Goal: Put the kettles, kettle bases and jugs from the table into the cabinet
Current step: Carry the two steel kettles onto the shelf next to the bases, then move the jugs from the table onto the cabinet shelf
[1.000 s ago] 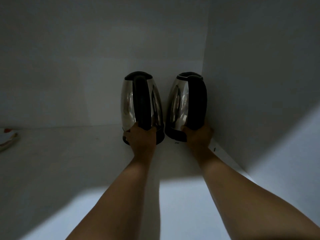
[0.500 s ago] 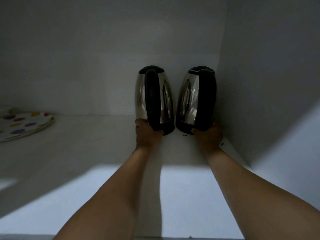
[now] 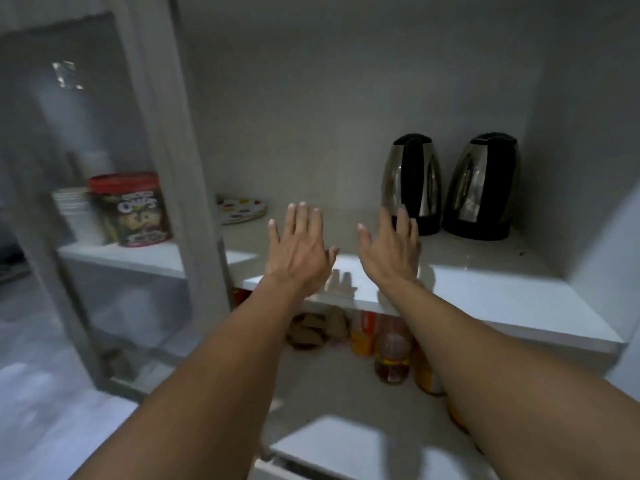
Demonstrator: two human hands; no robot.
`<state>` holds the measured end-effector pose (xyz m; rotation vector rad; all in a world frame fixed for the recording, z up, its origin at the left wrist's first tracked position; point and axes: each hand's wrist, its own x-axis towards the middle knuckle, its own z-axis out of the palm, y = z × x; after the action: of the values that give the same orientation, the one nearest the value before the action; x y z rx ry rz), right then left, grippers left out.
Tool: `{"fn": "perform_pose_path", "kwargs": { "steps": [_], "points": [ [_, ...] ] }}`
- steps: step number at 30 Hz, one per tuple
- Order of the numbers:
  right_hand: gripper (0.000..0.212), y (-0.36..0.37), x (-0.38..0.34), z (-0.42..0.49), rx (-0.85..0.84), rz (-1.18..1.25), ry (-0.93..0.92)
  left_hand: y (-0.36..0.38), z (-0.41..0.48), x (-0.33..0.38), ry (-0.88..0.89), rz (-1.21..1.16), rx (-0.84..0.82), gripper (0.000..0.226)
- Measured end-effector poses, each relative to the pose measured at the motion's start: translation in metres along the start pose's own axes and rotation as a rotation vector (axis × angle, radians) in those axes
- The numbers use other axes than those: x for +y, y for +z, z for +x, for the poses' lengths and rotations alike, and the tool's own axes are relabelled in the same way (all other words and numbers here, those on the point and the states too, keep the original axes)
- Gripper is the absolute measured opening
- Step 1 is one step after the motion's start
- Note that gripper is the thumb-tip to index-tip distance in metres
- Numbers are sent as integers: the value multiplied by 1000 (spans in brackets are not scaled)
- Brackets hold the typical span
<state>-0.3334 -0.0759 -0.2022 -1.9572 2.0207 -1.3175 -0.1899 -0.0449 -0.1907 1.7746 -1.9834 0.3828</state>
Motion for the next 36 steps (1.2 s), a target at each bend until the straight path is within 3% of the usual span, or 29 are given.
{"fn": "perform_pose_path", "kwargs": {
  "steps": [7,19,28,36],
  "points": [
    [61,11,-134,-125,-240,55,-306,-105,-145,-114,-265,195,29,78],
    [60,69,-330,-342,-673,196,-767,-236,-416,-265,-971,416,-5,80],
    [58,126,-416,-505,-1031,286,-1035,-260,-572,-320,-1441,485,-44,77],
    [56,155,-447,-626,-1432,417,-1029,-246,-661,-332,-1774,380,122,63]
  ]
}}
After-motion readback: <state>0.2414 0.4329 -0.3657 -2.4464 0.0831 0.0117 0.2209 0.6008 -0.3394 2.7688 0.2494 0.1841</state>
